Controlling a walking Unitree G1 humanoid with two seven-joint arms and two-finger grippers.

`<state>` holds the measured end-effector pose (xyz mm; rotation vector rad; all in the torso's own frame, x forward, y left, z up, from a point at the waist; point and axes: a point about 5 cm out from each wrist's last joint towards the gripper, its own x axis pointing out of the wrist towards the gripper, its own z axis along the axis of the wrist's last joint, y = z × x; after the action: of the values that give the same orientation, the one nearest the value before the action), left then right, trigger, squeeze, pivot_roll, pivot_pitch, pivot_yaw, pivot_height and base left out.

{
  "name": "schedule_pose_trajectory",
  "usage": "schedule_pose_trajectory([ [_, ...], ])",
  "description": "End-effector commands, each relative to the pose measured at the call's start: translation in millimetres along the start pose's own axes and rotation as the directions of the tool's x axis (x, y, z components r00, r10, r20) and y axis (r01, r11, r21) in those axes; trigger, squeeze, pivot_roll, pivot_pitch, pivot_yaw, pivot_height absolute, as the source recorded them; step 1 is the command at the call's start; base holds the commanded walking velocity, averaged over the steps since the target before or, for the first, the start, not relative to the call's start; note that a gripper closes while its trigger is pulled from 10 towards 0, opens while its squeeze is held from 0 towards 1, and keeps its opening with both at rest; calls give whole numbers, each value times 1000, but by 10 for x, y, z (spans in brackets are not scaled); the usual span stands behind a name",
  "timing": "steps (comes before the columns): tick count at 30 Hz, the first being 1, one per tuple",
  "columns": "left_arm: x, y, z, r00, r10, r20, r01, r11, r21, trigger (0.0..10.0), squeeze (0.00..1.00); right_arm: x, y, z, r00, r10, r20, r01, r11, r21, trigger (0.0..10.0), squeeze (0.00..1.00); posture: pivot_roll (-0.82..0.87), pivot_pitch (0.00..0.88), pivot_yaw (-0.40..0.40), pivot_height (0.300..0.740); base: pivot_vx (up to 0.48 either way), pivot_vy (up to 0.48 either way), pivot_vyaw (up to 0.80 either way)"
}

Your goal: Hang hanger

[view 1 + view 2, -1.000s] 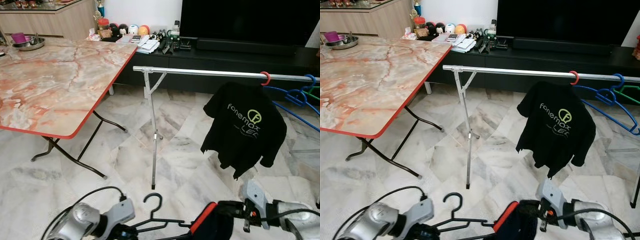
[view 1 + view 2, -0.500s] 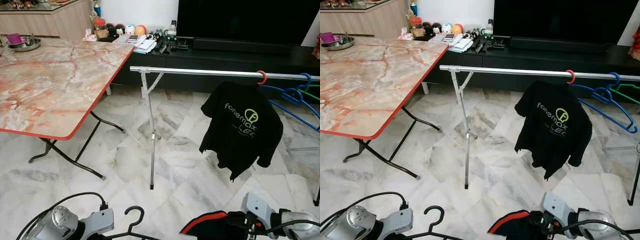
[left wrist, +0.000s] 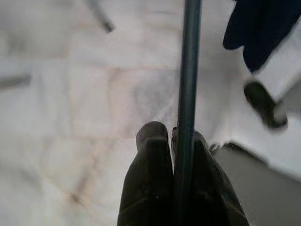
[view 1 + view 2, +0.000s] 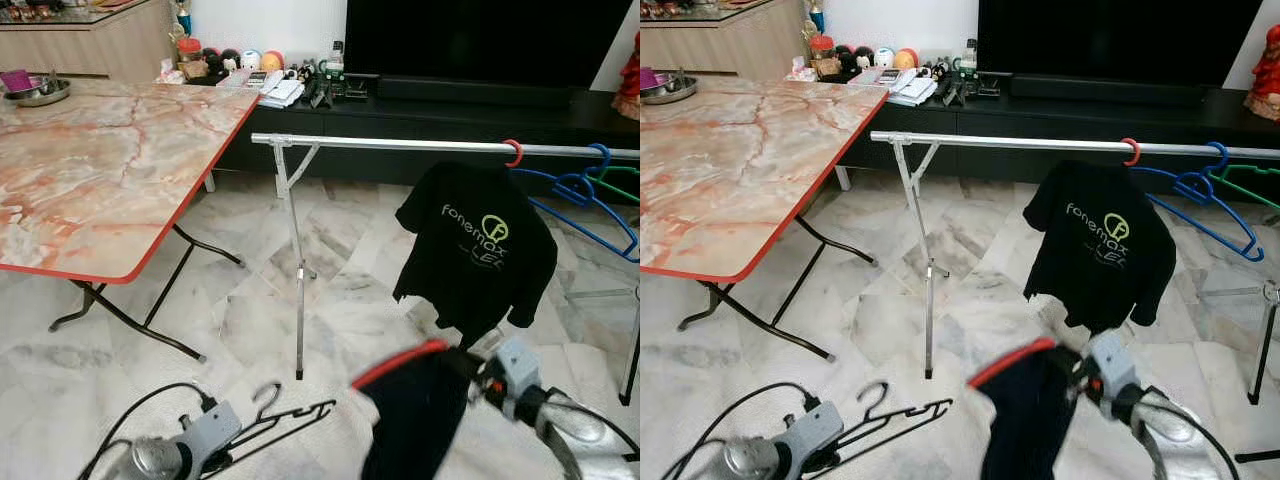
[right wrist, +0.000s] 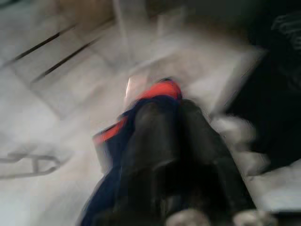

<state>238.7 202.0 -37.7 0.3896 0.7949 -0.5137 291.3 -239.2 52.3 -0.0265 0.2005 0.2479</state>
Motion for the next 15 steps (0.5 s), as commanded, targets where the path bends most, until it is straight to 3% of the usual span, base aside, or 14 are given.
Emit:
schedule_pose_trajectory([
  [1, -31, -10, -215, 996, 69, -62, -75, 993, -94, 10000, 0, -58, -101, 13, 989, -143, 39, 141, 988, 64, 0, 0, 75, 41, 1, 740, 0, 0, 0],
  [4, -56, -58, -408, 979, 160, -123, -177, 974, -143, 10000, 0, -104, -65, 12, 955, -287, 69, 276, 952, 135, 0, 0, 68, 26, 10, 740, 0, 0, 0],
  [6, -101, -94, -584, 957, 227, -181, -268, 930, -252, 10000, 0, -149, 7, 34, 935, -346, 83, 337, 935, 111, 0, 0, 59, 0, 19, 740, 0, 0, 0],
  [7, -101, -94, -584, 957, 227, -181, -268, 930, -252, 10000, 0, -149, 7, 34, 935, -346, 83, 337, 935, 111, 0, 0, 59, 0, 19, 740, 0, 0, 0],
  [8, -122, -117, -658, 946, 250, -207, -304, 907, -290, 10000, 0, -163, 52, 50, 925, -368, 92, 357, 926, 120, 0, 0, 58, 0, 19, 740, 0, 0, 0],
  [9, -151, -160, -753, 936, 259, -238, -328, 888, -322, 10000, 0, -188, 105, 94, 918, -380, 114, 371, 924, 92, 7529, 0, 56, 0, 24, 740, 0, 0, 0],
  [10, -171, -193, -816, 931, 260, -257, -339, 879, -336, 10000, 0, -206, 147, 131, 912, -388, 135, 382, 921, 72, 9804, 0, 51, 0, 26, 740, 0, 0, 0],
  [15, -237, -287, -1000, 909, 267, -321, -383, 841, -384, 10000, 0, -273, 252, 236, 887, -423, 183, 416, 906, 76, 10000, 0, 45, 0, 24, 740, 0, 0, 0],
])
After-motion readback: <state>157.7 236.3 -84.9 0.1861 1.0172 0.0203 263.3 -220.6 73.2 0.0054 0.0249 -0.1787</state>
